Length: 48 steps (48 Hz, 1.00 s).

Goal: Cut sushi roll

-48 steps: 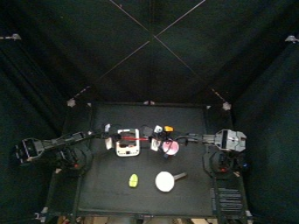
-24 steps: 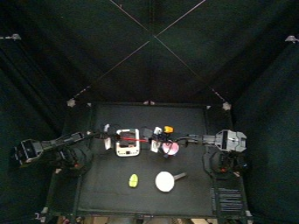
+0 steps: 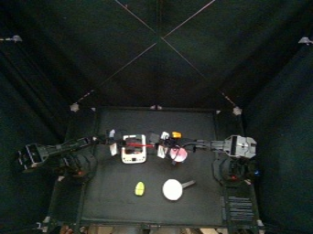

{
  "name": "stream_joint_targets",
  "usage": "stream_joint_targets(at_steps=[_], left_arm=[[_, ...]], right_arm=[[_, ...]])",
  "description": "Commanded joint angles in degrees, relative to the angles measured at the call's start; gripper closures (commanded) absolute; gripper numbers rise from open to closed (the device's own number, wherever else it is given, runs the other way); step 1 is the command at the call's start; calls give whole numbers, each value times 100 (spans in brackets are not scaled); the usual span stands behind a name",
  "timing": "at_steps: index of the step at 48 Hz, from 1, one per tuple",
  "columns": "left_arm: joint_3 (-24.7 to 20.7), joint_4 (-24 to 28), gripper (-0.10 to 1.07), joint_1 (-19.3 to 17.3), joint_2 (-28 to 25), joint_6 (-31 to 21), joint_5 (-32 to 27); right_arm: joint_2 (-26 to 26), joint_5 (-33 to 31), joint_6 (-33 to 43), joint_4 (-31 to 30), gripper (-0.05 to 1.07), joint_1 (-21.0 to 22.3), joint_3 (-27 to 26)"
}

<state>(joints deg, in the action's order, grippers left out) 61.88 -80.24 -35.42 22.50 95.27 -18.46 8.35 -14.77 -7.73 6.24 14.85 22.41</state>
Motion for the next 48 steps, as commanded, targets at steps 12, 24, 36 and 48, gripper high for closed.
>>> stream_joint_targets(at_steps=[12, 24, 36, 48], left_arm=[[-264, -35, 74, -149, -369, -9, 62], [-255, -44, 74, -158, -396, -9, 62], [-193, -44, 74, -158, -396, -9, 26], [-123, -44, 74, -149, -360, -18, 9]], right_arm=[[-114, 123, 18, 18, 69, 18, -220], [-114, 123, 18, 18, 69, 35, -229], [-35, 123, 18, 35, 69, 9, -202], [53, 123, 26, 44, 69, 0, -220]])
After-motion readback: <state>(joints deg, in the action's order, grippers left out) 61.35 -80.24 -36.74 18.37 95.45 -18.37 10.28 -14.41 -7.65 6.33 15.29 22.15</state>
